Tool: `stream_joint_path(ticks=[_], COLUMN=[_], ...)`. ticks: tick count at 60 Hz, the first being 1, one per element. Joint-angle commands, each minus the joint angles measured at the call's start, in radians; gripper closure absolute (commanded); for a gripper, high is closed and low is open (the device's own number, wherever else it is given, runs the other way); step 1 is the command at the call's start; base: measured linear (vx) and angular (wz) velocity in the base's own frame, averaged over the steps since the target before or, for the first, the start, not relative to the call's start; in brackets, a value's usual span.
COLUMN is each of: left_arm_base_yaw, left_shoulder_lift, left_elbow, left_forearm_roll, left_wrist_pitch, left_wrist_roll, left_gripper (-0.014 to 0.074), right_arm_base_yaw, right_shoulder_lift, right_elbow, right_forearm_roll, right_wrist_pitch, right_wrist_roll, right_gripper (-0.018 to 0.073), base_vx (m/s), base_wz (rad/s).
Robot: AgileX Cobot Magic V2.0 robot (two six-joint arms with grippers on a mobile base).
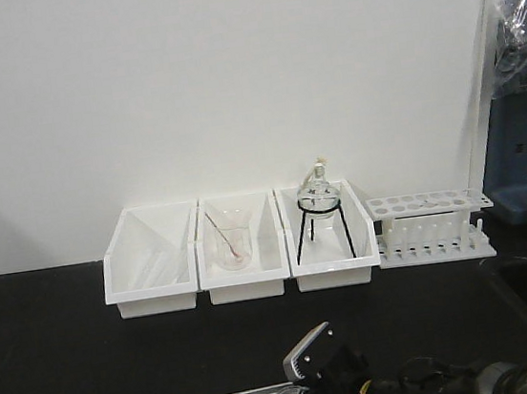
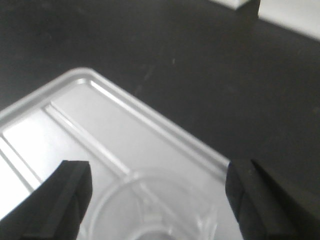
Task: Move beaker to silver tray on left bench
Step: 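Open the right gripper and raise it away from the beaker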
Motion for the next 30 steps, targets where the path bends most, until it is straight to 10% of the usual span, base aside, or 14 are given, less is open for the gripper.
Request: stream_joint_path(ticks=[1, 18, 30], left_arm_base_yaw=[-0.007, -0.007, -0.007], left_shoulder_lift=[-0.008, -0.008, -0.008], left_elbow=[0.02, 0.02, 0.02], left_forearm_roll=[-0.003, -0.003, -0.003], left_wrist_pitch=[-0.075, -0.075, -0.075], left_wrist_roll=[-0.002, -0.002, -0.002], left_gripper=[0.0595, 0.0595, 0.0595], right_arm_base_yaw=[-0.003, -0.003, -0.002], right_shoulder_lift=[-0.112, -0.375, -0.665], right_elbow=[-0.027, -0.024, 0.018], right_forearm_roll=[0.021, -0.003, -0.2], right_wrist_pitch=[-0.07, 0.15, 0.509], right_wrist_roll=[0.001, 0.191, 0.465], right_gripper=[-0.0045, 0.0039, 0.0448], base_vx=[0.0, 0.0, 0.0], base_wz=[0.0, 0.0, 0.0])
